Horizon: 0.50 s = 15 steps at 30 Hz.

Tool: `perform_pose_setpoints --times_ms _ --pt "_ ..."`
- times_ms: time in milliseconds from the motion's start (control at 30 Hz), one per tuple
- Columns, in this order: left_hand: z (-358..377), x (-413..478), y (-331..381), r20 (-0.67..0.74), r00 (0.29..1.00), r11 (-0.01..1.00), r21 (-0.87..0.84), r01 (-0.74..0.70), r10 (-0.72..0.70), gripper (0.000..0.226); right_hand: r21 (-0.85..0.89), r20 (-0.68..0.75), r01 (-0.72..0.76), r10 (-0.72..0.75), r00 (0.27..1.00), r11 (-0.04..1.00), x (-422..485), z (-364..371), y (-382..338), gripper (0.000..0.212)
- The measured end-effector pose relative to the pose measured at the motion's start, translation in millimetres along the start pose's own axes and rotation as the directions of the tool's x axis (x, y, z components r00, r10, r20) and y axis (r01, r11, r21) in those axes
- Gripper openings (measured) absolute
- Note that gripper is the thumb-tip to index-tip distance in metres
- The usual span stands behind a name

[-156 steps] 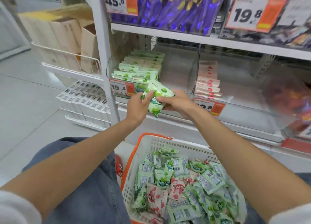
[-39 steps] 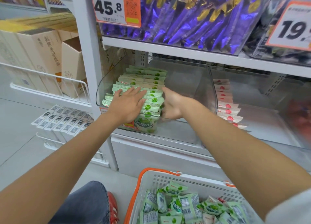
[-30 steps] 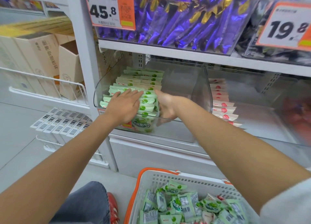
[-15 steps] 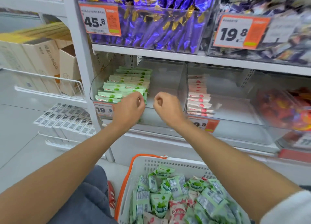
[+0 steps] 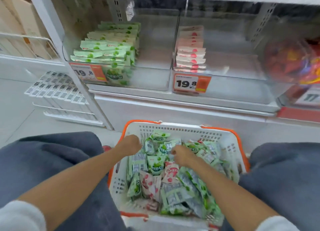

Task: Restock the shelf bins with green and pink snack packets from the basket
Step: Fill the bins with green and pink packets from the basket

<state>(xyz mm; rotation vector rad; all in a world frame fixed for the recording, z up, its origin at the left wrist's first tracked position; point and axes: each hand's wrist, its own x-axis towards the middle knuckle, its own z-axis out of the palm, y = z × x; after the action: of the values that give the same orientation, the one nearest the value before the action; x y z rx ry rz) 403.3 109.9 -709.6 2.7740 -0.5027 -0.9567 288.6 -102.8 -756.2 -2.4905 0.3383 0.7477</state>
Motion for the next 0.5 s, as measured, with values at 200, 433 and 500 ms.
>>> perform_pose_setpoints --times_ms 200,433,500 --pt "15.3 11.0 -5.6 0.094 0.995 1.000 -0.007 0.014 -0.013 0.018 0.013 0.156 0.053 -0.055 0.986 0.998 40.8 44.9 -20.2 0.064" --pt "23.3 10.2 3.2 0.054 0.999 0.988 -0.154 0.009 -0.001 0.016 0.170 0.061 0.042 -0.053 0.997 0.985 37.0 53.4 -18.1 0.009" --pt "19.3 6.8 8.4 -0.020 1.000 0.967 -0.256 0.004 -0.009 0.030 0.343 0.019 0.073 -0.084 0.996 0.936 30.1 23.9 -24.0 0.008"
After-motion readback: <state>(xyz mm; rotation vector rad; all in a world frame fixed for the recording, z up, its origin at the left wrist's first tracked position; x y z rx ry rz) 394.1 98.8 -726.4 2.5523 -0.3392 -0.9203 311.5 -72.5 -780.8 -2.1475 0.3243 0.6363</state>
